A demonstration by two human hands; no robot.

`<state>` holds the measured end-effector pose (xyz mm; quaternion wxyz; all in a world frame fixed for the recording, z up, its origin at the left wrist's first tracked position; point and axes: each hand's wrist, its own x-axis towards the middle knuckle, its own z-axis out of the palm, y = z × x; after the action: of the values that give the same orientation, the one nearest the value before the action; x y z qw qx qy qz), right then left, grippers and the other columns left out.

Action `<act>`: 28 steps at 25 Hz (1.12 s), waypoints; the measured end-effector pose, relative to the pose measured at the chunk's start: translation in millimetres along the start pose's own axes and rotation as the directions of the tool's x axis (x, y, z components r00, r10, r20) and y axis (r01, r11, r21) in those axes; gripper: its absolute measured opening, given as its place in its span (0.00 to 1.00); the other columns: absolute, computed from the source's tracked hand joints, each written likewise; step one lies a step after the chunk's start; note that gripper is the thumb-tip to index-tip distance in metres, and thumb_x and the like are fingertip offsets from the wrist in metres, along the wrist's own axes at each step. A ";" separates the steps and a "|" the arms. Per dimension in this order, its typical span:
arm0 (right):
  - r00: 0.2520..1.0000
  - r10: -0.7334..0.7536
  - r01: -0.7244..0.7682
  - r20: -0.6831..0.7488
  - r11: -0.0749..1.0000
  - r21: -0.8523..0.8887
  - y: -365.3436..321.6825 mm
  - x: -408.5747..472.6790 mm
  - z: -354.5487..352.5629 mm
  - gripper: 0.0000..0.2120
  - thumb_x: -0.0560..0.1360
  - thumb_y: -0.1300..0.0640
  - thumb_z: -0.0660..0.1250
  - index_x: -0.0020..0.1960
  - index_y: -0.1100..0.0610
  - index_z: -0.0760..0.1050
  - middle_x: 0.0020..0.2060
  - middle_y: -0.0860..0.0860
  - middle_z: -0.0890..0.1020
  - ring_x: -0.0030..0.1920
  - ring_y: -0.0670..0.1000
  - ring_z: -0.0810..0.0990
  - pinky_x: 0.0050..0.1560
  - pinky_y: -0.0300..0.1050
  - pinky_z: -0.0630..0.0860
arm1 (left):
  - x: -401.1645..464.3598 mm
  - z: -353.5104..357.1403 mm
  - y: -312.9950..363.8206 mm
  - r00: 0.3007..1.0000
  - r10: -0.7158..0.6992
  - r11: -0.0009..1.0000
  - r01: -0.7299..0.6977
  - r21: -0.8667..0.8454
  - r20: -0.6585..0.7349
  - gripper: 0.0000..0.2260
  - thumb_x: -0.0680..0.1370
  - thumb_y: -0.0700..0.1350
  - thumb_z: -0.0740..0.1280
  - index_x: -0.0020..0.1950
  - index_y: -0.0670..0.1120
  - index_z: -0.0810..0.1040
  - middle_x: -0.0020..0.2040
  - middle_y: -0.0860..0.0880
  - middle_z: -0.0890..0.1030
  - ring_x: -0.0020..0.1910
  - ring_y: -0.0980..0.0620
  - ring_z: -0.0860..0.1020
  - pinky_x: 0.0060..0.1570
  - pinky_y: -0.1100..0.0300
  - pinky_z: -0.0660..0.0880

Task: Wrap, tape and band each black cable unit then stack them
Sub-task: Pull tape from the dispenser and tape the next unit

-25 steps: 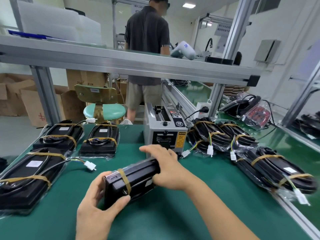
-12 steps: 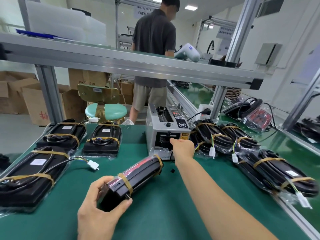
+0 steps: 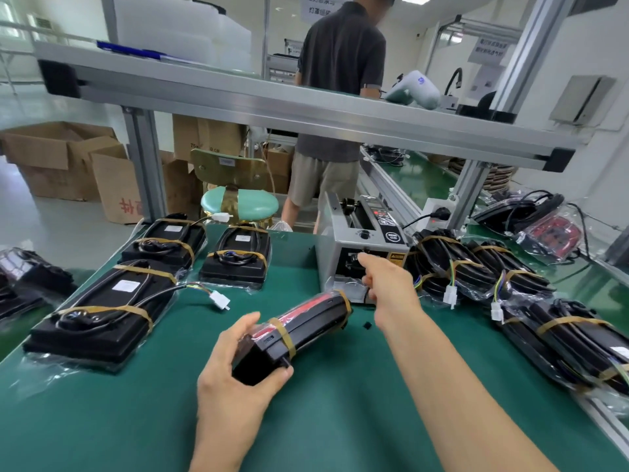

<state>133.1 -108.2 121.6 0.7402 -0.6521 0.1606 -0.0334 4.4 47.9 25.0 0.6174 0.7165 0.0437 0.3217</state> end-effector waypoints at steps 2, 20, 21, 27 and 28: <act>0.940 -0.132 0.157 0.316 0.986 -0.056 3.9 -48.3 -9.4 0.04 0.70 0.54 0.73 0.40 0.55 0.83 0.46 0.45 0.83 0.41 0.32 0.78 0.43 0.32 0.65 | -1.5 2.8 3.7 0.999 0.041 0.999 -0.041 0.032 0.017 0.36 0.58 0.30 0.79 0.57 0.59 0.77 0.49 0.62 0.79 0.49 0.66 0.77 0.50 0.80 0.66; 0.871 -0.182 0.319 0.456 0.916 -0.243 50.1 -114.5 -9.2 0.06 0.71 0.54 0.73 0.35 0.48 0.83 0.69 0.32 0.64 0.71 0.40 0.61 0.73 0.49 0.58 | -14.6 16.1 14.2 0.996 0.037 0.996 -0.030 0.086 -0.086 0.32 0.61 0.34 0.79 0.52 0.66 0.75 0.49 0.59 0.78 0.49 0.59 0.78 0.49 0.65 0.74; 0.874 -0.182 0.322 0.450 0.911 -0.257 50.7 -114.5 -8.4 0.06 0.71 0.54 0.73 0.35 0.48 0.83 0.69 0.32 0.64 0.71 0.40 0.61 0.73 0.51 0.57 | -14.3 16.3 14.5 0.995 0.038 0.996 -0.031 0.087 -0.087 0.32 0.61 0.34 0.79 0.51 0.66 0.75 0.49 0.59 0.78 0.49 0.60 0.78 0.49 0.67 0.73; 0.884 -0.192 0.327 0.426 0.906 -0.270 52.6 -115.7 -6.1 0.08 0.71 0.55 0.73 0.33 0.46 0.82 0.68 0.31 0.65 0.67 0.33 0.60 0.74 0.51 0.56 | -14.7 16.5 16.3 0.995 0.042 0.996 -0.035 0.081 -0.087 0.33 0.60 0.32 0.79 0.51 0.65 0.74 0.48 0.57 0.79 0.48 0.61 0.78 0.48 0.70 0.72; 0.886 -0.203 0.336 0.416 0.901 -0.276 53.4 -115.5 -5.5 0.08 0.71 0.55 0.73 0.33 0.46 0.82 0.68 0.31 0.65 0.67 0.34 0.60 0.74 0.51 0.56 | -14.9 16.5 16.4 0.996 0.039 0.996 -0.033 0.080 -0.084 0.33 0.60 0.32 0.79 0.51 0.65 0.74 0.48 0.58 0.79 0.48 0.61 0.78 0.48 0.70 0.72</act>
<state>13.7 -75.7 91.4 0.6208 -0.7802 -0.0748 0.0169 -4.4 23.1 33.4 0.5803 0.7266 0.0697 0.3611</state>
